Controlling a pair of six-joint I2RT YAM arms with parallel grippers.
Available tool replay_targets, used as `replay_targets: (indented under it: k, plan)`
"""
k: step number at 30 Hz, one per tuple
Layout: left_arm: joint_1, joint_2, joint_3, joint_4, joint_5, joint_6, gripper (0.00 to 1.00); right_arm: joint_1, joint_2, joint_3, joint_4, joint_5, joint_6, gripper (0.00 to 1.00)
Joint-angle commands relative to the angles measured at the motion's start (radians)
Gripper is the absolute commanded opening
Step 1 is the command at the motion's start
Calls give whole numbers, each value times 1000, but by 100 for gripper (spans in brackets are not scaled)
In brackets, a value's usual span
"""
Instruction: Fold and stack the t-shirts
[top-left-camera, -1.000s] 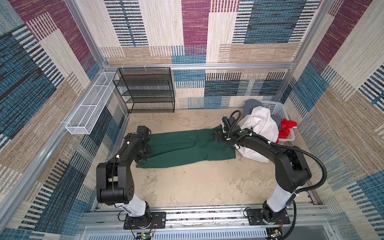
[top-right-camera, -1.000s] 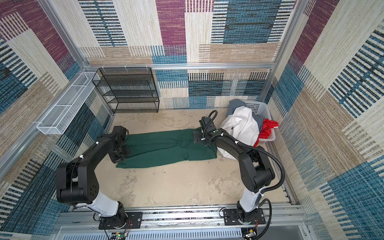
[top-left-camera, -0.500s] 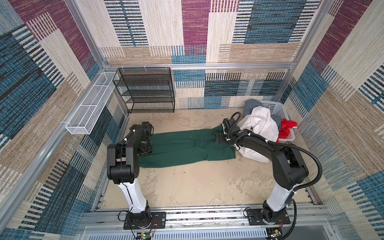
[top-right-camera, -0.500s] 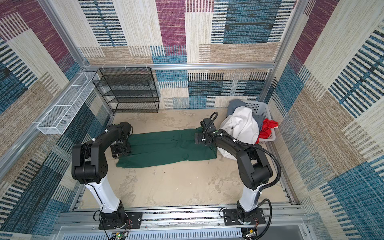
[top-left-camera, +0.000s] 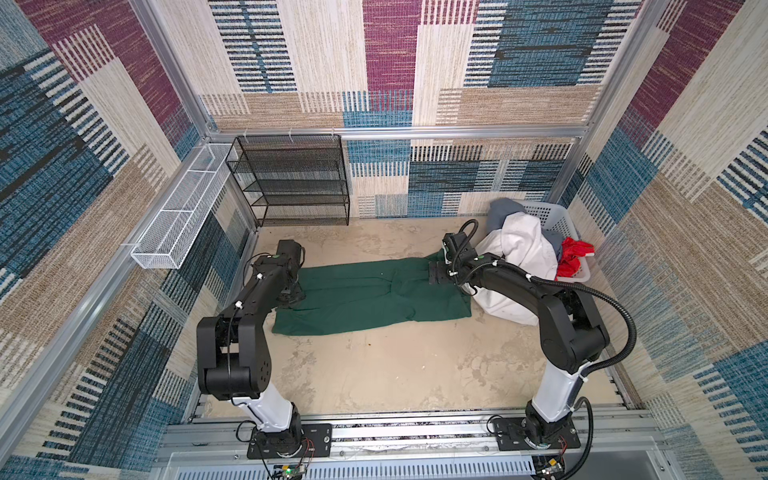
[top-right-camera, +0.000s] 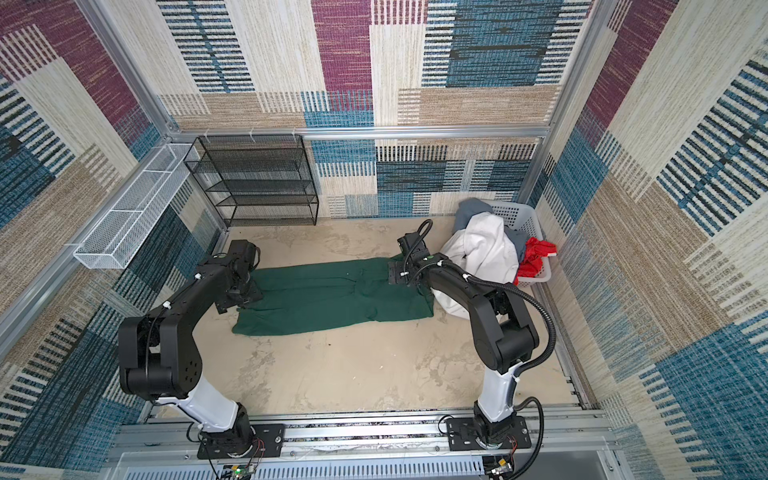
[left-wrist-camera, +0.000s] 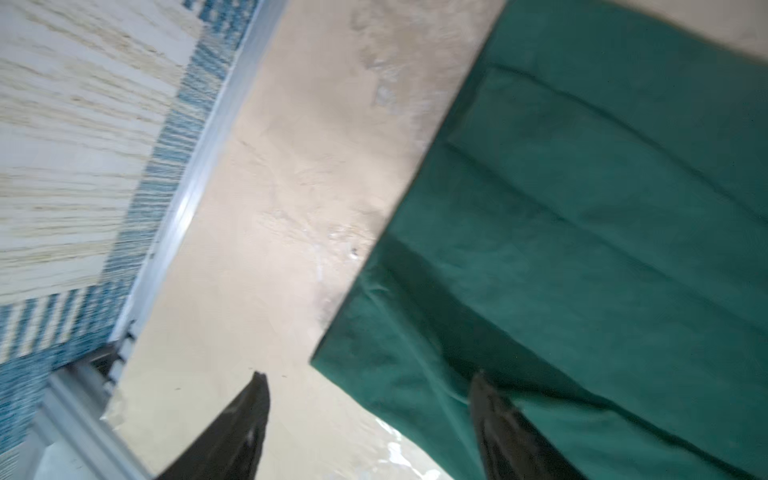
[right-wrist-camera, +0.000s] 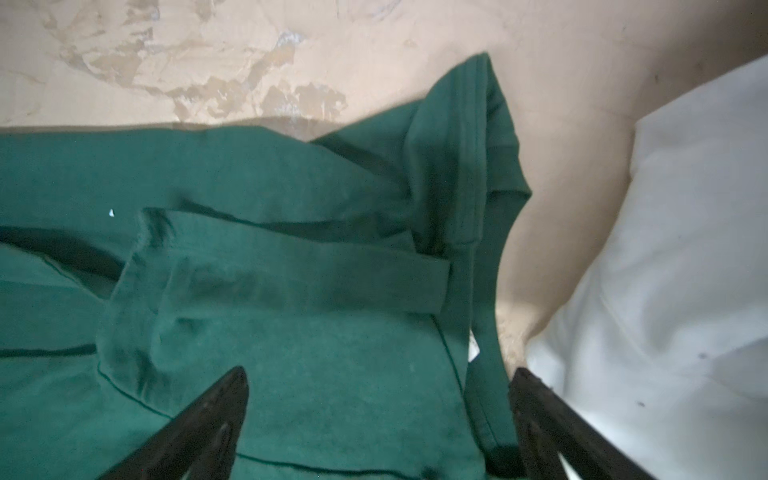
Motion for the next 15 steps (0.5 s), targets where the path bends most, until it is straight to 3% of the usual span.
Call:
replay_targets:
  k: [1,5,9,15]
  plan:
    - [-82,-29,-39,188,54,-38,80,0,18,42,-48,28,14,99]
    - [-187,-34,-123,284,42,-58,80,-1,45,85,-106,68,48,99]
    - [-195,-3,-257,432,105,-91,81,-1,89,97,-128,69,85,99]
    - [-195,130,-268,437,188,-125,81,-1,214,191,-181,64,136,99]
